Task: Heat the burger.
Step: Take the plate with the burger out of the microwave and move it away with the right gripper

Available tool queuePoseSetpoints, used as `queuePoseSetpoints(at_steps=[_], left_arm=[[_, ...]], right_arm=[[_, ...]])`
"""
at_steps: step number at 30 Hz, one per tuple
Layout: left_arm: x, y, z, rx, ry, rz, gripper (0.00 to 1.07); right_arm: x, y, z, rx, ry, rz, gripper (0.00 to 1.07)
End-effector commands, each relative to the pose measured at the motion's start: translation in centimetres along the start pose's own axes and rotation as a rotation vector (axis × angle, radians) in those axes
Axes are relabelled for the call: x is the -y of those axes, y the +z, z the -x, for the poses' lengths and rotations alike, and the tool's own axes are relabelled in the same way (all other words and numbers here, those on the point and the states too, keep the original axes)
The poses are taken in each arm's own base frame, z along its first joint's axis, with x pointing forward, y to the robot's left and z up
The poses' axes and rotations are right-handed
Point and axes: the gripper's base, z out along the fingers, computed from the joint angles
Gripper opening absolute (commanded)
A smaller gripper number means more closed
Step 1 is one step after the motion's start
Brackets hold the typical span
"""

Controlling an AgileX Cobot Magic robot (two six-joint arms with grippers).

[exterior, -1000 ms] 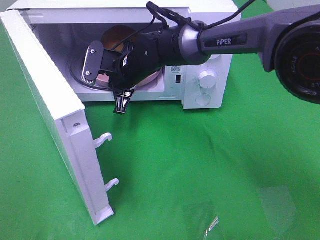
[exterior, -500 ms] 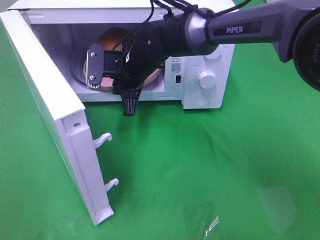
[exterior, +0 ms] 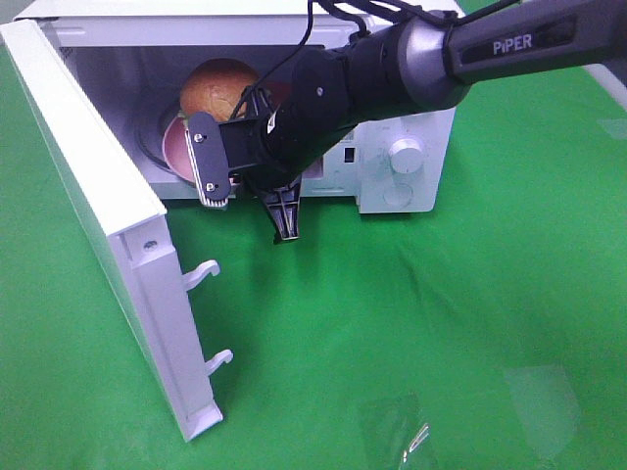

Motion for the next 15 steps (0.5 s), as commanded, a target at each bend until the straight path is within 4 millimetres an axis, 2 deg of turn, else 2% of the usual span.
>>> queuePoseSetpoints(at_steps=[1,15], left_arm=[[0.0,0.0,-0.1,0.007,-0.006,0.006,0.98],[0.0,0.0,-0.1,0.007,-0.006,0.006,0.98]], right_arm=[[1.1,-1.5,0.4,0.023,-0.036,-0.087,0.0],[-0.4,-4.7,-0.1,0.025,-0.071,-0.134,0.0]])
